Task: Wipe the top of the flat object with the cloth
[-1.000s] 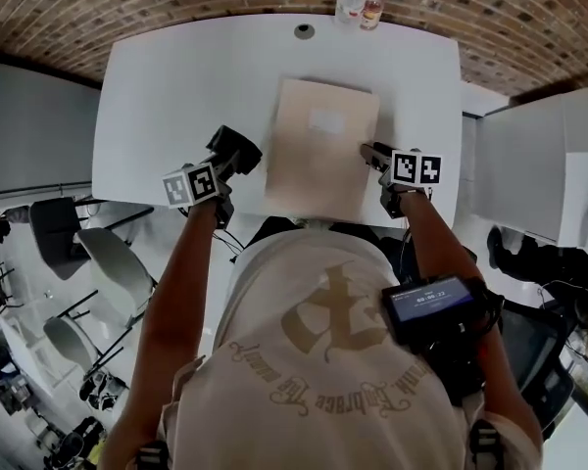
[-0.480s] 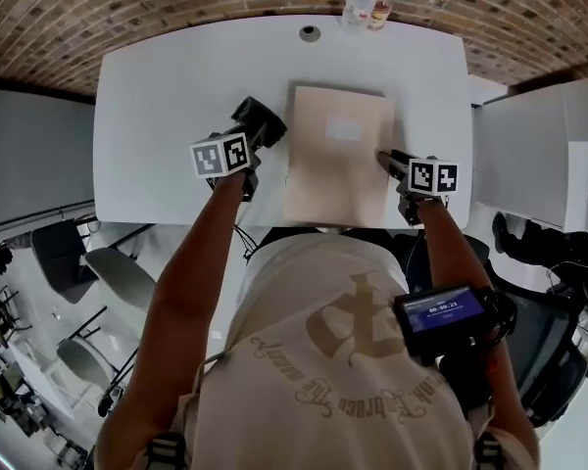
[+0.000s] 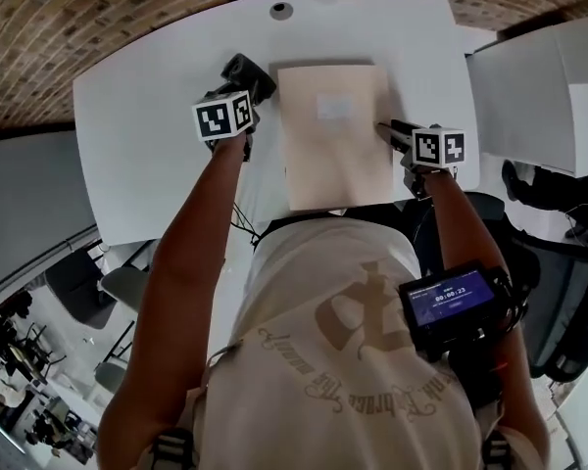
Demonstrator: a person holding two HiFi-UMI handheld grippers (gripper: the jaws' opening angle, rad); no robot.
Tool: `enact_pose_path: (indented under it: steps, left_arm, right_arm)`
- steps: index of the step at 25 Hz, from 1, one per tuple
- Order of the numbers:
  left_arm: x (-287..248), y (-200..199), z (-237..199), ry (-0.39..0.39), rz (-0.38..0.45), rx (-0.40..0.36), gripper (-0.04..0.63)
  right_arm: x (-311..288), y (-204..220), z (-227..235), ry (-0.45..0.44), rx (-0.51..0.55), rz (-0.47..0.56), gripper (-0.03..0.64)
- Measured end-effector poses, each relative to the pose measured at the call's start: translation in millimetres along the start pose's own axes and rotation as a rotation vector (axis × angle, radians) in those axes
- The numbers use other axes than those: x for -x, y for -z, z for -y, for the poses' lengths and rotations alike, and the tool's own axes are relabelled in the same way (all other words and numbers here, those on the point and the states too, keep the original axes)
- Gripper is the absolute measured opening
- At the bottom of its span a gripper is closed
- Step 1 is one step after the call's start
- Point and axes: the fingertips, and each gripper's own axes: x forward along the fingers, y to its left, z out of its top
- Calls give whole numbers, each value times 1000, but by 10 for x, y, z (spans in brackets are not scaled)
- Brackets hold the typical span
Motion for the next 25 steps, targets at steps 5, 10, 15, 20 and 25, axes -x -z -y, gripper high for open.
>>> enact_pose_path:
  steps: [5,10,15,20,25]
  left_arm:
    - [-163,-74,151,-6,-28,-166,104]
    - [-164,19,387,107,-39,-197,103]
    - [-105,90,537,197,-55,-218,103]
    - [-13,277,601,234,-74,-225,103]
    - [151,453,678,265,-98,-241,103]
  right_arm:
    - [19,-34,7,1,-14,14,189]
    - [15,-15,6,4,-10,7,189]
    - [12,-25,17,5,3,0,189]
    - [-12,-15,37,10,-1,11,189]
    - [-11,-38,23,1,-5,19,189]
